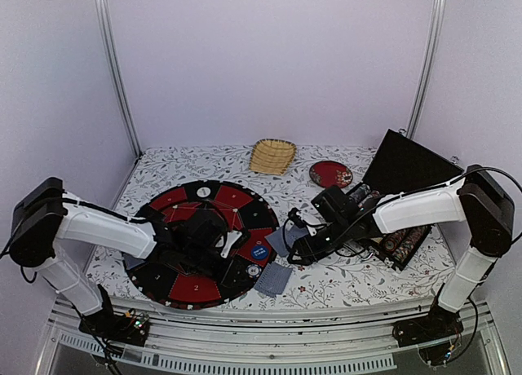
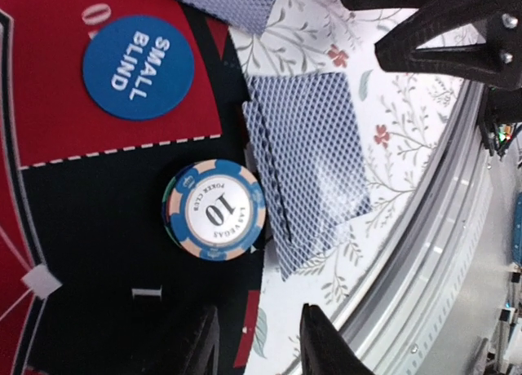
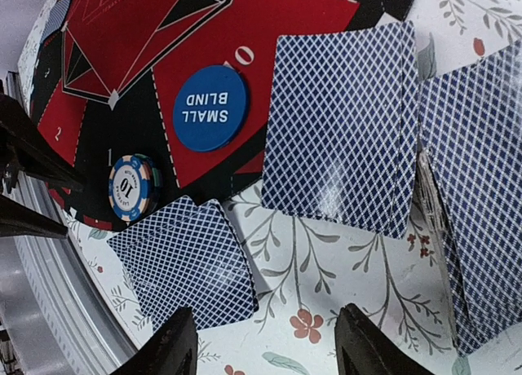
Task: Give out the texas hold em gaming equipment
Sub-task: Pick up the poker card from the center of the board.
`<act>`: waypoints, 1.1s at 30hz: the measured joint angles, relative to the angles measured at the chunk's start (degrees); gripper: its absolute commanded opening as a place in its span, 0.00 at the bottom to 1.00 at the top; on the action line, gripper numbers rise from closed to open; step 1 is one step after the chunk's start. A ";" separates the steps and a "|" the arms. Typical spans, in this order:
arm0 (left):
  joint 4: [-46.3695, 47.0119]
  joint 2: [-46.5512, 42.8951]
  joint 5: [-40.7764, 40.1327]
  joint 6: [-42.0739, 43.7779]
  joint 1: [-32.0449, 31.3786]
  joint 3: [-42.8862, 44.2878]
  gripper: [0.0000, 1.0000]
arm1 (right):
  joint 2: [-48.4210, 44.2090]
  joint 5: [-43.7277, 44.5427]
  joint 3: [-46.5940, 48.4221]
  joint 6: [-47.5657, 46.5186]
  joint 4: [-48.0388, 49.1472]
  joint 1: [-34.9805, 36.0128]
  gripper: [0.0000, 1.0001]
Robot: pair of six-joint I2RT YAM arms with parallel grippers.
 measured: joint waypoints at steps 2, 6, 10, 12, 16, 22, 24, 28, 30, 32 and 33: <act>1.88 2.25 1.03 -0.59 0.00 -0.44 0.39 | 0.74 -0.61 -0.79 1.16 1.62 0.04 0.56; 4.92 5.79 2.78 -1.09 -0.04 -0.42 0.40 | 1.18 -1.90 -3.04 4.04 4.48 0.26 0.55; 7.89 7.02 4.20 -2.08 -0.24 -0.39 0.41 | 3.45 -3.08 -3.15 5.01 6.51 0.98 0.50; 9.09 7.56 5.11 -2.23 -0.31 -0.37 0.41 | 4.39 -4.20 -3.02 5.09 8.33 1.36 0.47; 10.32 8.79 6.29 -2.21 -0.94 0.37 0.41 | 5.38 -5.49 -2.95 5.27 10.38 2.05 0.44; 12.00 12.59 7.58 -2.10 -1.51 3.15 0.36 | 5.44 -6.49 -3.80 6.29 11.93 2.95 0.41; 12.46 13.16 7.74 -2.05 -1.57 3.63 0.31 | 5.44 -6.84 -4.22 6.86 12.72 3.23 0.40; 12.39 14.43 8.07 -1.62 -1.57 4.63 0.14 | 5.44 -7.52 -4.57 7.96 13.44 3.65 0.40; 12.37 15.02 8.61 -1.44 -1.62 4.92 0.00 | 5.44 -7.93 -4.72 8.33 13.62 3.80 0.40; 12.33 15.39 9.27 -1.07 -1.66 4.94 0.00 | 5.44 -8.24 -4.98 8.57 14.05 3.82 0.40; 12.37 15.43 9.51 -1.05 -1.66 4.94 0.00 | 5.42 -8.28 -4.98 8.61 14.03 3.82 0.40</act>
